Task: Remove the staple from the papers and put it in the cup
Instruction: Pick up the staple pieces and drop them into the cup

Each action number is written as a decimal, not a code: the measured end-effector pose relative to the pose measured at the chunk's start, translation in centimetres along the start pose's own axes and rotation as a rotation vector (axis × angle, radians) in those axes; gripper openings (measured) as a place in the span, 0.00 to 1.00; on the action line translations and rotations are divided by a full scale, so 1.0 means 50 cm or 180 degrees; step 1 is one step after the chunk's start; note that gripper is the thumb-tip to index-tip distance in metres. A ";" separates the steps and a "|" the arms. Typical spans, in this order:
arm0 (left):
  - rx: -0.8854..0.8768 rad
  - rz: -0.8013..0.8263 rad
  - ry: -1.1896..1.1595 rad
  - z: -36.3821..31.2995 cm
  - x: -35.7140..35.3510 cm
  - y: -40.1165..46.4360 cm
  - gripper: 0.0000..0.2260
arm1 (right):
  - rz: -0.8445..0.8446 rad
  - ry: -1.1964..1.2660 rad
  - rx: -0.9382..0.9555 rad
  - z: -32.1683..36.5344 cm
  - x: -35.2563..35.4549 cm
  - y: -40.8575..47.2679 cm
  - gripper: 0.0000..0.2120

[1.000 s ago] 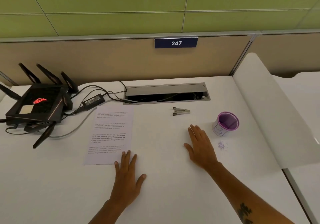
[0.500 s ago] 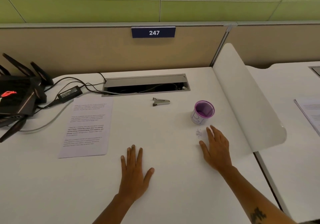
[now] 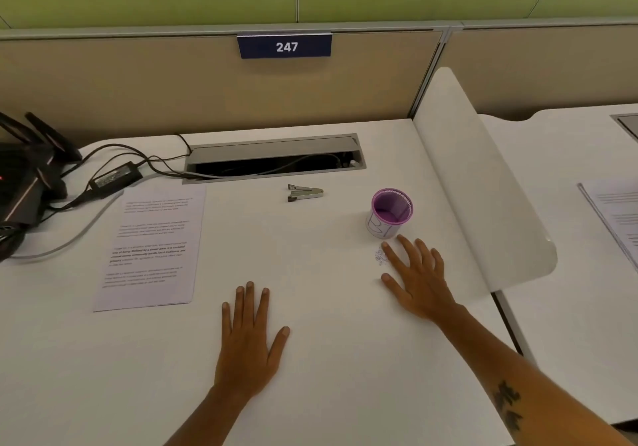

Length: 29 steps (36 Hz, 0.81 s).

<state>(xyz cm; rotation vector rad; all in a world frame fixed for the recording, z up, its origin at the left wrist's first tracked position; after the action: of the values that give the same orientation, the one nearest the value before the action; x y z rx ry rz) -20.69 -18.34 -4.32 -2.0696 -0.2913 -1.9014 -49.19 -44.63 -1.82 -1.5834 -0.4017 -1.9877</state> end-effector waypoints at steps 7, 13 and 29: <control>0.0035 0.0015 0.0016 -0.002 0.005 0.001 0.37 | 0.0019 0.0014 -0.0059 0.006 0.007 -0.001 0.32; 0.0055 0.0028 0.0002 0.000 0.008 0.002 0.38 | 0.0097 0.0100 -0.0031 0.010 0.009 -0.001 0.33; 0.0083 -0.0025 -0.0097 -0.001 0.013 0.002 0.38 | -0.0518 0.0223 -0.1116 0.117 -0.057 -0.068 0.43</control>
<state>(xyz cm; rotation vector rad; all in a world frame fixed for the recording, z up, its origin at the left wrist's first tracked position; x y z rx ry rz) -20.64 -18.47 -3.69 -2.0849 -0.3300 -1.8620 -46.18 -38.00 -2.66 -1.7273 -0.1633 -2.3312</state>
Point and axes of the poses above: each hand's wrist, its own y-axis towards the middle knuckle, its own x-axis out of the back of the hand, z = x × y, the point moved 5 cm from there along y, towards the middle knuckle, and after that the axes turned 11 degrees about y, right-handed, at the moved point
